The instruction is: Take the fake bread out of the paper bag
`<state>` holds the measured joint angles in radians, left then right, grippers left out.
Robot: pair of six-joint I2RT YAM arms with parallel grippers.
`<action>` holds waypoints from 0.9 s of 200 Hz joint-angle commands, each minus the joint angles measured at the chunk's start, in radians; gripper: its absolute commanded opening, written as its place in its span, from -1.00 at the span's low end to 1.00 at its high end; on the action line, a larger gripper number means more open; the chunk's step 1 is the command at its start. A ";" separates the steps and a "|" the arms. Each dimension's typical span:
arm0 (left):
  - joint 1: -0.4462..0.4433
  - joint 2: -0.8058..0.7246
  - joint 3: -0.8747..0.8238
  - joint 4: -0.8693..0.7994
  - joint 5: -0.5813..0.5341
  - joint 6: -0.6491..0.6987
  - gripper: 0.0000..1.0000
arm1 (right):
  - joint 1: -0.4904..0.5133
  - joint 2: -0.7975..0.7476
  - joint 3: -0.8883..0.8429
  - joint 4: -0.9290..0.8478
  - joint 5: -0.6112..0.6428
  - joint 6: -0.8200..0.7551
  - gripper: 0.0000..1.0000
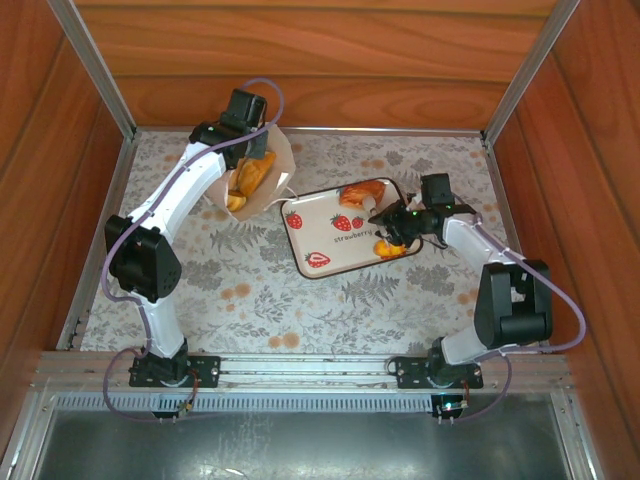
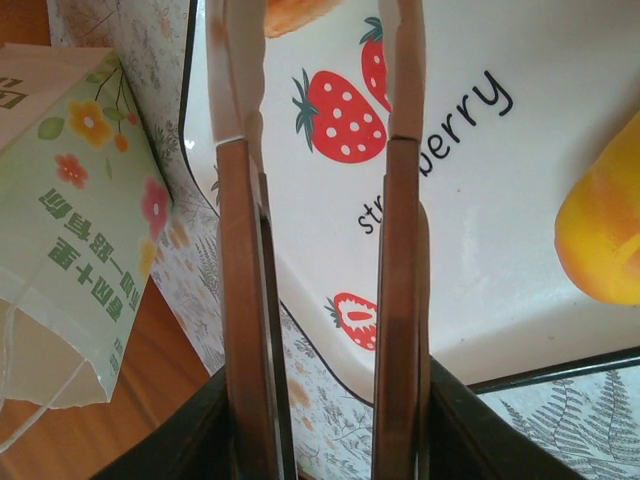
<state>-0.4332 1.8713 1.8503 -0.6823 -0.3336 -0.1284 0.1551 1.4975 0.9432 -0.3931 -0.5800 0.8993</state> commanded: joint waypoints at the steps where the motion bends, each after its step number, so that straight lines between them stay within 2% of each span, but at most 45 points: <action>1: 0.007 -0.033 -0.014 -0.006 0.001 -0.006 -1.00 | -0.010 -0.051 -0.013 -0.013 -0.008 -0.016 -0.07; 63: 0.007 -0.040 -0.020 -0.006 0.005 -0.008 -1.00 | -0.011 -0.151 -0.053 -0.072 0.001 -0.020 -0.06; 102: 0.007 -0.041 -0.018 -0.006 0.018 -0.010 -1.00 | -0.011 -0.249 -0.028 -0.165 0.024 -0.048 -0.18; 146: 0.007 -0.035 -0.003 -0.006 0.044 -0.017 -1.00 | 0.005 -0.307 0.061 -0.269 0.034 -0.082 -0.17; 180: 0.007 -0.034 0.004 -0.007 0.062 -0.023 -1.00 | 0.084 -0.289 0.201 -0.333 0.075 -0.117 -0.17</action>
<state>-0.4332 1.8656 1.8400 -0.6750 -0.2935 -0.1326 0.1814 1.2114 1.0378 -0.6682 -0.5224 0.8356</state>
